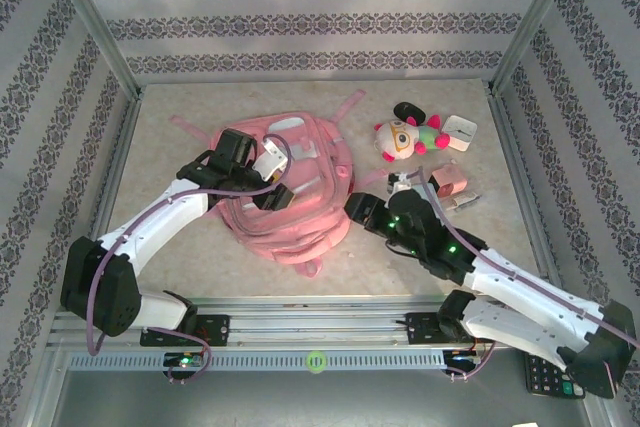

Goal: Pack the student bag

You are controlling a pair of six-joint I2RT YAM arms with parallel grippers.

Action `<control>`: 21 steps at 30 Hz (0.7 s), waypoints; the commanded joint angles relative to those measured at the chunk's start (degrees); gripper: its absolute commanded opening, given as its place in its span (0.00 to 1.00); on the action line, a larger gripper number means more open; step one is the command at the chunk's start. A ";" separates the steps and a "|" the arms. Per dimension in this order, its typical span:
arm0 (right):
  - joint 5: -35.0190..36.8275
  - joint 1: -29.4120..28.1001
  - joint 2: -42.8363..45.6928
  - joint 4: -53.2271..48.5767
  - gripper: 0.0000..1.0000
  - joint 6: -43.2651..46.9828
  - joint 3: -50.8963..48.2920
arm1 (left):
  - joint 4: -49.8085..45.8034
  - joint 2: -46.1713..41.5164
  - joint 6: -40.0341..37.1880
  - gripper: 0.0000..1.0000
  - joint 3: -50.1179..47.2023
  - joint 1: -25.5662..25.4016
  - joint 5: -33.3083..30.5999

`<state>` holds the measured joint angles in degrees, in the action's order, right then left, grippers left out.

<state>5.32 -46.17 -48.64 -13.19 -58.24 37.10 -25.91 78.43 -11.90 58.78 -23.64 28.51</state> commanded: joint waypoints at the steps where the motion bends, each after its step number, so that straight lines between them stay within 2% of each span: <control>1: -6.89 2.11 -1.17 -10.30 0.60 18.93 5.18 | 4.33 -3.22 7.99 0.78 0.17 -0.11 -1.62; 4: -4.89 -1.92 -4.68 -12.52 0.65 34.41 10.66 | 5.93 -8.08 16.42 0.83 -1.50 1.88 -3.76; 8: -2.69 -9.46 -13.52 -13.99 0.72 54.63 17.06 | 5.91 -14.22 24.50 0.86 -4.91 5.20 -10.41; 9: -3.86 -10.78 -16.37 -13.44 0.75 59.61 18.43 | 5.72 -15.67 25.79 0.86 -5.84 6.37 -10.75; 13: -6.84 -14.76 -29.14 -9.65 0.77 75.07 23.93 | 6.28 -18.88 31.57 0.86 -9.93 12.57 -9.17; 18: -3.01 -18.85 -45.32 -7.58 0.80 89.52 30.95 | 6.79 -20.32 36.75 0.85 -14.04 17.76 -9.16; 21: -5.57 -18.80 -51.58 -5.24 0.82 92.87 33.11 | 8.29 -21.45 37.95 0.85 -16.07 18.41 -9.30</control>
<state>0.54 -64.75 -96.95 -20.36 24.49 67.68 -20.47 58.92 21.87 43.79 -5.98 19.38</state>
